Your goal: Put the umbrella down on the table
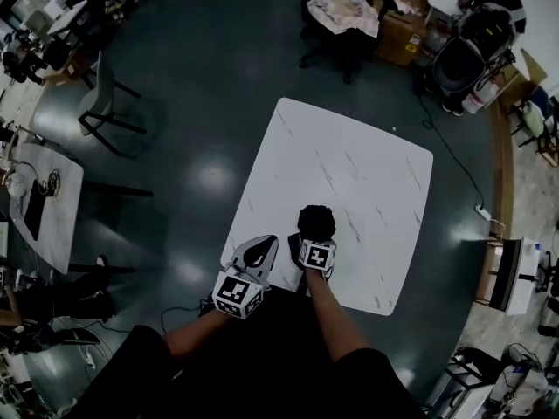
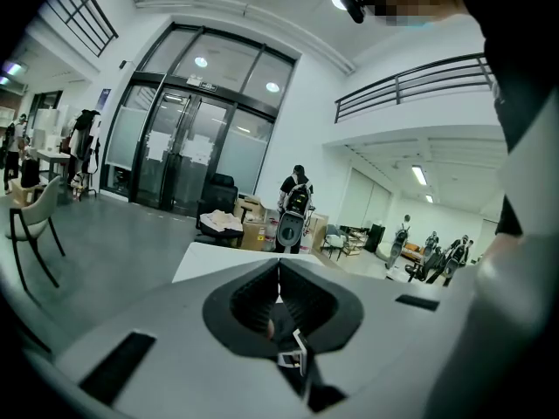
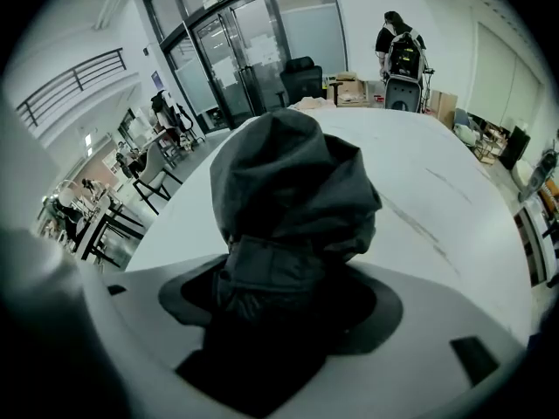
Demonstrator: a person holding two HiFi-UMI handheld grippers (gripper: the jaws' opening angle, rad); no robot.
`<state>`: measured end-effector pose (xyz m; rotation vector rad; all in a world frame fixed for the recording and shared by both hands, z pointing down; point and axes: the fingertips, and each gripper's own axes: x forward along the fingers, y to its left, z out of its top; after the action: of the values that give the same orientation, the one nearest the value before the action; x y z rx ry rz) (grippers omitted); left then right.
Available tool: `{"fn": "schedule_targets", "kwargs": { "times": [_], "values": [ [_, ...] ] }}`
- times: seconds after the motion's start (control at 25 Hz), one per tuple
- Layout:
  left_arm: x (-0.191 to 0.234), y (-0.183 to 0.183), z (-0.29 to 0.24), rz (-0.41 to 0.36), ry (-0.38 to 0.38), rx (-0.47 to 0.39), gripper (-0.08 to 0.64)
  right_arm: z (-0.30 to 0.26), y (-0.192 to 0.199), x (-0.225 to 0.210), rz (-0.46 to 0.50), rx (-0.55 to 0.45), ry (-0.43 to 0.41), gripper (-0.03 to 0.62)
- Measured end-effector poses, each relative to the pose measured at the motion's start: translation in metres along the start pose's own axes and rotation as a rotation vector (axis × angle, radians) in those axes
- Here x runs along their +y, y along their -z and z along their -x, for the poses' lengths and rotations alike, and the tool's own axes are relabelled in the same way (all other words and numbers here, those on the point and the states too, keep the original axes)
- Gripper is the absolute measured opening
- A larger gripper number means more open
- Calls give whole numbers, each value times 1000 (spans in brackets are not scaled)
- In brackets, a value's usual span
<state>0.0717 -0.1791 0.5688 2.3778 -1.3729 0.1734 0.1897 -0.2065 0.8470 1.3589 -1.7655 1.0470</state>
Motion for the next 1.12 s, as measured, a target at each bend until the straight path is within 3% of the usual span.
{"fn": "schedule_targets", "kwargs": {
  "times": [0.16,0.36,0.6,0.88,0.96,1.04,1.12],
  "values": [
    [5,0,10,-2,17,12,17,-4,16,-2,-21,74,21,342],
    [12,-11,15,-15,60,14,17,3,6,1,-41,59,23,361],
    [20,-23,25,-19,125,7,17,51,-7,-4,-69,-87,109,365],
    [26,-31,31,22,235,-7,17,122,-22,24,-123,-256,103,352],
    [27,-34,33,27,264,-11,17,151,-38,34,-138,-363,137,308],
    [28,-38,39,46,288,-19,17,185,-56,45,-145,-505,189,179],
    [28,-47,46,61,317,-45,17,216,-71,60,-132,-622,209,103]
  ]
}}
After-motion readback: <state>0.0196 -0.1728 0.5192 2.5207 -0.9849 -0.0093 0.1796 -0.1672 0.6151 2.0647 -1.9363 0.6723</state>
